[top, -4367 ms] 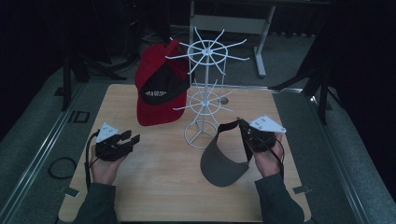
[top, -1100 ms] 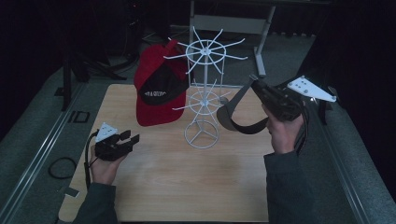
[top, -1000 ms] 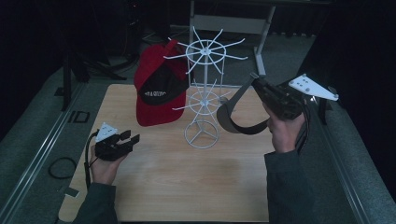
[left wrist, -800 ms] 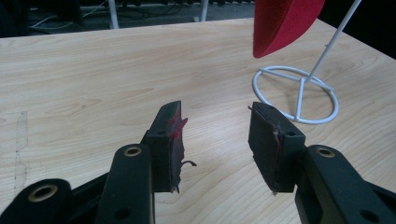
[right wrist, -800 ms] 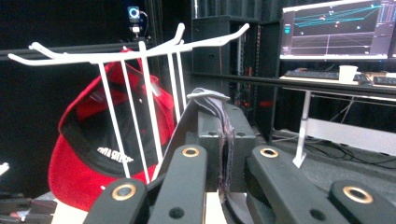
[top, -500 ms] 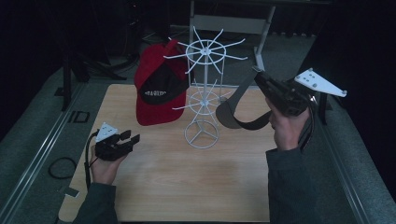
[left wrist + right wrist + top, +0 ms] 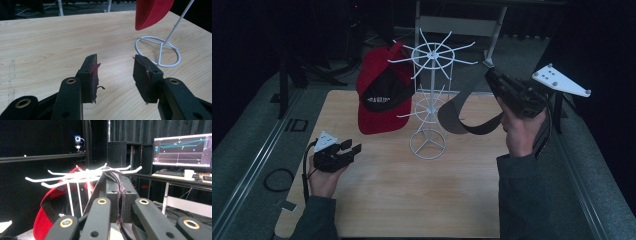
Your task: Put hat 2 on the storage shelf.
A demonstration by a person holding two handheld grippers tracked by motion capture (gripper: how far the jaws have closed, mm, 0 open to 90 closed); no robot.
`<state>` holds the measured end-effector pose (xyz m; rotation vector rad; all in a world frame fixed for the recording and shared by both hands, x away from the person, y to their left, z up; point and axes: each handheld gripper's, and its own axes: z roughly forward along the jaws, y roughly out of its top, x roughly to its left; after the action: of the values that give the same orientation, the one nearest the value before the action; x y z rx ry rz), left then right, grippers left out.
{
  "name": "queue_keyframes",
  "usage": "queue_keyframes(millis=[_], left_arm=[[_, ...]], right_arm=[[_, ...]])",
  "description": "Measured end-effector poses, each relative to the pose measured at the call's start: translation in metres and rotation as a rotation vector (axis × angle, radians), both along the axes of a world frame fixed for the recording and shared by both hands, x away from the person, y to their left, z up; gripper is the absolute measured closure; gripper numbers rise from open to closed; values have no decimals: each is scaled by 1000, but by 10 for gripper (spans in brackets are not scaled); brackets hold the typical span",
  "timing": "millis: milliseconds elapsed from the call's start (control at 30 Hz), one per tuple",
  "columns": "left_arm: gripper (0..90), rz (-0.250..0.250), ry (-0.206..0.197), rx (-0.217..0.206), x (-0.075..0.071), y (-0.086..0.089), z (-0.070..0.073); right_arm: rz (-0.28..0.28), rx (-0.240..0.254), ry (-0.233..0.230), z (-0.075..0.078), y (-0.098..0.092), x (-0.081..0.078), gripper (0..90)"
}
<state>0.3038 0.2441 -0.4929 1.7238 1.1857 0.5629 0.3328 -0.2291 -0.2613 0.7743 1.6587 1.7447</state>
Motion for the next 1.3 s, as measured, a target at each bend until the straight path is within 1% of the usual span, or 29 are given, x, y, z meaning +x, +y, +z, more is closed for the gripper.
queue_keyframes(millis=[133,367,467,567,633,767,867,1000,1300], left_arm=[[554,-1,1,0,0,0,0],[554,1,4,0,1,0,-1],[554,3,2,-3,0,1,-1],[554,2,3,-3,0,1,-1],[554,3,3,-2,0,1,-1],[554,3,-1,-4,0,2,0],[554,3,1,-4,0,1,-1],[554,3,0,-5,0,2,0],[554,1,2,-4,0,1,-1]], right_arm=[[3,2,-11,6,1,0,877],[7,-6,-15,16,5,3,877],[8,-9,-14,22,8,9,878],[15,-14,-6,24,10,14,877],[16,-19,1,24,12,18,877],[33,-7,21,22,14,26,877],[30,-17,39,20,15,34,877],[26,-9,64,16,14,42,877],[21,-11,99,9,14,49,878]])
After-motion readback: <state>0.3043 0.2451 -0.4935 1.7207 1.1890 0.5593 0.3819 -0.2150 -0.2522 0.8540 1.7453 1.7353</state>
